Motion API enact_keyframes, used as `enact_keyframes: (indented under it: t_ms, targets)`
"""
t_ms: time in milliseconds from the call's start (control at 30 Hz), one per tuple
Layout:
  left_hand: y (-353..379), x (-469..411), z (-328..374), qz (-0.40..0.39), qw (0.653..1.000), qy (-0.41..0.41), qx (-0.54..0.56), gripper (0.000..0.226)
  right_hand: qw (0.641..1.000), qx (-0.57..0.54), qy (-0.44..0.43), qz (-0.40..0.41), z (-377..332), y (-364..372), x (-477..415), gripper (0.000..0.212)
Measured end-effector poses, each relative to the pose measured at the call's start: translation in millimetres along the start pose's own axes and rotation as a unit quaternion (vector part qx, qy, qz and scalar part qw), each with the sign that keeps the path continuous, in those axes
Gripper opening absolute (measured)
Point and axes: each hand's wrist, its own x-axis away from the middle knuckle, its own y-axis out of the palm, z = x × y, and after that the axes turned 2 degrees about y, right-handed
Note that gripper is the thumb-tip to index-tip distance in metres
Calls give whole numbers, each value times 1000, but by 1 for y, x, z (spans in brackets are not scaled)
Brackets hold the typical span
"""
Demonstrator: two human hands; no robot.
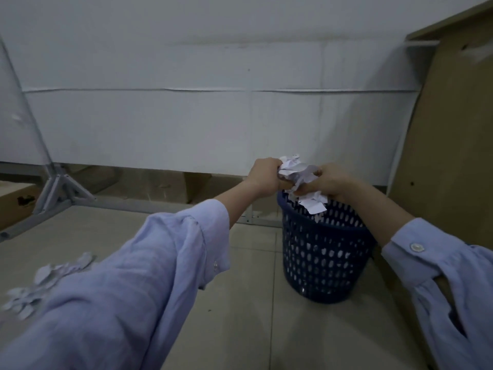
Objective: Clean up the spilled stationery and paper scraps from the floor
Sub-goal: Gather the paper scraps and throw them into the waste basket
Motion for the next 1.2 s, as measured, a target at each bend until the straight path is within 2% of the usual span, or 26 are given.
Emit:
enact_keyframes:
  t_ms: [100,367,467,500,600,733,933,1000,1200]
  targets:
    - [22,-14,17,-5,1000,26,10,38,999,-5,26,22,24,-16,1,49]
    - [91,-55,28,-18,995,71,68,25,992,-17,98,83,80,-28,-23,45]
    - [113,-62,24,-42,993,71,86,26,985,36,119,121,95,-22,-36,26]
    - [120,-64,22,-49,993,68,88,29,982,47,119,136,99,-20,-37,17]
    - [134,-64,16,-69,994,62,62,25,979,75,77,172,113,-15,-38,8]
    - [142,-66,13,-71,995,59,45,25,977,127,52,161,127,-9,-42,17]
    - [147,-68,13,-80,995,58,14,21,974,160,19,160,136,-4,-49,5]
    - [148,-69,13,-73,996,51,8,27,973,158,7,171,138,-5,-50,4]
    - [153,-73,13,-44,999,27,-10,21,974,119,-21,194,138,-8,-42,47]
